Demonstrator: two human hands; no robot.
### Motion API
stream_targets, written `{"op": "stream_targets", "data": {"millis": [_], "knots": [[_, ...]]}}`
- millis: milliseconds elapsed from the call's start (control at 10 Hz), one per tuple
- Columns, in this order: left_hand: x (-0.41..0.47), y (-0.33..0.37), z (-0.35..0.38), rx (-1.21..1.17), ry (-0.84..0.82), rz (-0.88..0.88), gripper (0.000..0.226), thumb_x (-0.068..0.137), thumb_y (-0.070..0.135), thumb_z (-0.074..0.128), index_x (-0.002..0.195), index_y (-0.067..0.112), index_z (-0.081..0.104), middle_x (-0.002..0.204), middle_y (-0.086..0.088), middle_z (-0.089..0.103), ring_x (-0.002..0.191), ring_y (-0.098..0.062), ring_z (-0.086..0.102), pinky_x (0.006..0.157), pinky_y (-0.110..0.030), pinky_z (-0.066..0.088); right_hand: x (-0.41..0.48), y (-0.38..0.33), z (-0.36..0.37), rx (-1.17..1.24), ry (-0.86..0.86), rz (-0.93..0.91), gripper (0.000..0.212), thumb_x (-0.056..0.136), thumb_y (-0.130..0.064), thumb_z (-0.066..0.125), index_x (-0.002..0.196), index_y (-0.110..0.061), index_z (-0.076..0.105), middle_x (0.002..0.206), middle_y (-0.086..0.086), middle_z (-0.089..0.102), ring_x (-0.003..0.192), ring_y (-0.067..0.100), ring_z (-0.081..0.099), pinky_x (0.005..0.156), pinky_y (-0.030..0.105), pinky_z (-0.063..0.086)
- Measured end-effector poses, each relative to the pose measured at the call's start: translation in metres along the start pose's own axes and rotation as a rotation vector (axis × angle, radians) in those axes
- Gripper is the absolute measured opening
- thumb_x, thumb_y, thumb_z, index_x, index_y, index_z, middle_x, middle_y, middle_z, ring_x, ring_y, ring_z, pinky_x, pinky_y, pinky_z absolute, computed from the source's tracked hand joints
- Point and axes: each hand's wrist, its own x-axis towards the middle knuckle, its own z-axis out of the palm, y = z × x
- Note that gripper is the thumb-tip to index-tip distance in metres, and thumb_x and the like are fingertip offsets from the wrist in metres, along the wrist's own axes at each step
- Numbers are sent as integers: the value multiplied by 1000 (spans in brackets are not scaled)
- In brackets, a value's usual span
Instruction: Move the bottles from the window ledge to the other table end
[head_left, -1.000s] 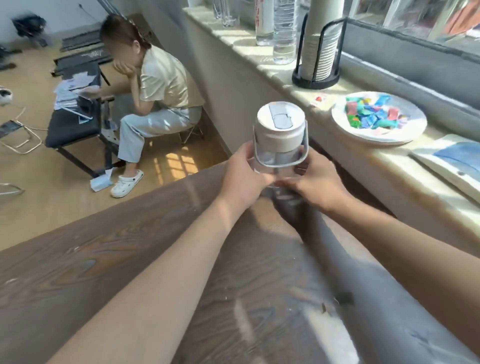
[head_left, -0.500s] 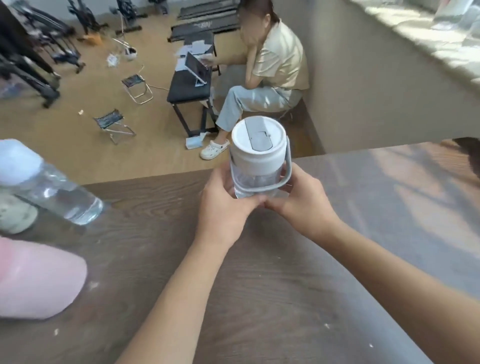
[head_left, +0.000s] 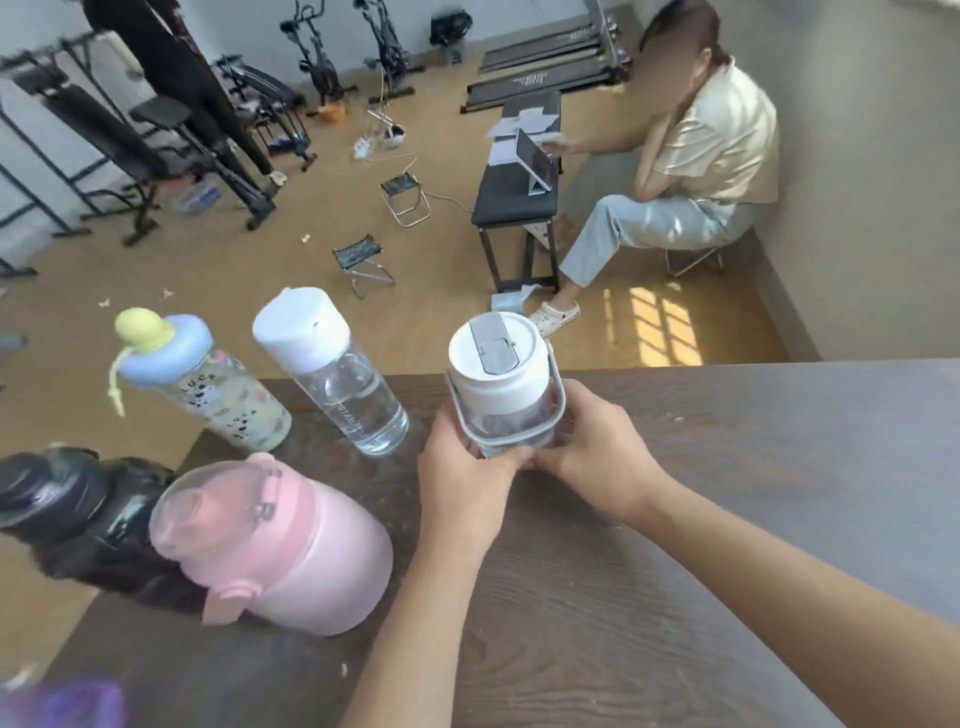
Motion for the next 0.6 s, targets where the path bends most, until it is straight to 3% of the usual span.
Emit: {"op": "stream_targets", "data": {"millis": [100,200,400,500,600], "knots": [[11,-4,-1,12,-25,9,76,47,28,89,120,33,67,115,10,82,108,-10,78,99,-48,63,6,-1,2,6,0,15,72,70,-26,94,134,-25,60,118,-15,73,107,-2,67,89,18,55],[17,-9,-1,-1,-45,5,78,48,27,90,122,34,65,117,10,81,111,-11,77,102,-47,62,6,-2,1,20,5,14,73,71,-24,93,135,-25,59,119,-14,73,109,-2,67,92,20,55],[13,-11,0,-27,-47,-25,76,59,14,89,128,32,63,124,9,80,117,-8,76,106,-44,59,4,-1,1,-7,-3,1,73,75,-23,91,139,-21,56,129,-7,69,122,10,64,104,34,54],[9,-11,2,-52,-54,-52,77,70,0,89,139,22,61,133,7,77,125,-5,71,113,-42,55,2,0,-2,-27,-44,31,78,80,-15,88,147,-20,50,137,-4,67,131,11,59,109,28,48],[-18,-11,-2,-36,-25,-111,86,81,-9,83,155,19,51,157,-1,60,145,-11,55,126,-39,41,-21,6,-12,-63,-20,77,84,82,-8,85,154,-19,43,146,0,61,136,14,56,114,28,43]]}}
